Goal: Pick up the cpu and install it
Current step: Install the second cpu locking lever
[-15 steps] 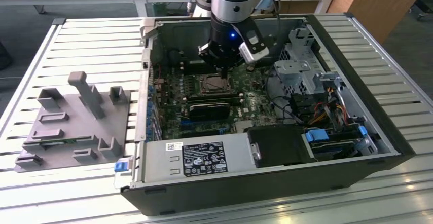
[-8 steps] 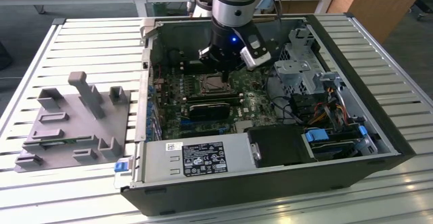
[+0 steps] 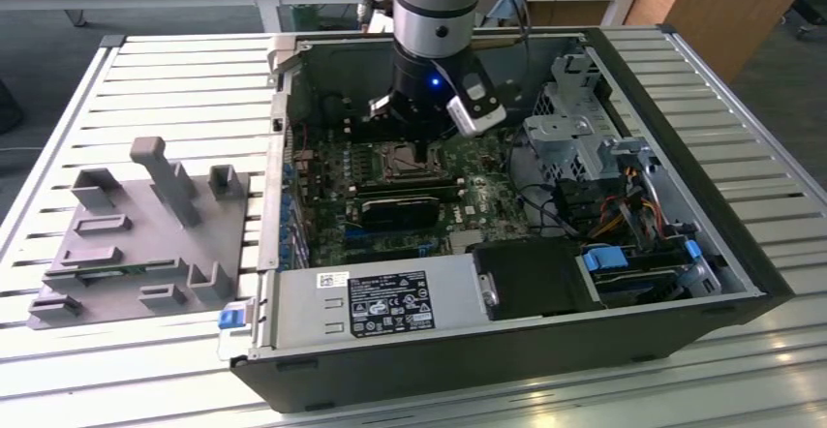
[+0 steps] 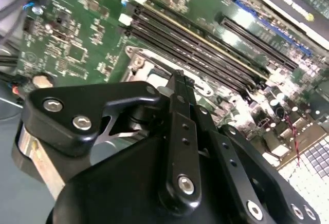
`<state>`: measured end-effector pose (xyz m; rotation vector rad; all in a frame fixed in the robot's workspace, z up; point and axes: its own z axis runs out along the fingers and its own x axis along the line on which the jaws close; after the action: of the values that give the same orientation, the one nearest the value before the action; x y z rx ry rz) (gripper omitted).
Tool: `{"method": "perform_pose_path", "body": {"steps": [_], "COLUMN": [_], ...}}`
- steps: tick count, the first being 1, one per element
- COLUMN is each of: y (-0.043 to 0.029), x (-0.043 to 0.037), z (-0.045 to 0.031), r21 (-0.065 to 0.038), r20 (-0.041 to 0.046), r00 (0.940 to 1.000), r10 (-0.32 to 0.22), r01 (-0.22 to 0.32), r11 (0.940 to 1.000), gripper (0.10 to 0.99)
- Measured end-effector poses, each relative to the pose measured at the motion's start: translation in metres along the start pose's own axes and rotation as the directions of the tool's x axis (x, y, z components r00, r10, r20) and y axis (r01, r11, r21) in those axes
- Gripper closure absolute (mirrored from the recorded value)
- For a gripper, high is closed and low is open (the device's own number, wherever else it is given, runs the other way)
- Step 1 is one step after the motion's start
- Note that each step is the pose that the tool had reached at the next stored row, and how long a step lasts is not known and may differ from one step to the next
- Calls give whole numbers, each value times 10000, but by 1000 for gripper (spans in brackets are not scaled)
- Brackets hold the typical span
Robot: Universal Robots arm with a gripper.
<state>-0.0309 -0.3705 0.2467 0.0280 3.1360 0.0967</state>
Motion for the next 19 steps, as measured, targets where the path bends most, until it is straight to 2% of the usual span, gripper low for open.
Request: {"method": "perform_pose_path", "body": {"steps": [2, 5, 7, 12, 16, 19], "y": [-2, -3, -5, -25, -52, -56], "x": [6, 7, 7, 7, 24, 97], "z": [18, 53, 66, 86, 106, 120], "r21": [2, -1, -38, -276, -298, -302], "r20": [-24, -125, -151, -182, -183, -183], "r00": [10000, 9999, 9999, 9998, 9998, 9998], "r10": [0, 8, 9, 11, 17, 14], "r01": [0, -8, -9, -16, -22, -19], "r11": [10000, 10000, 10000, 9996, 9996, 9995], "gripper": [980, 980, 980, 980, 980, 980]}}
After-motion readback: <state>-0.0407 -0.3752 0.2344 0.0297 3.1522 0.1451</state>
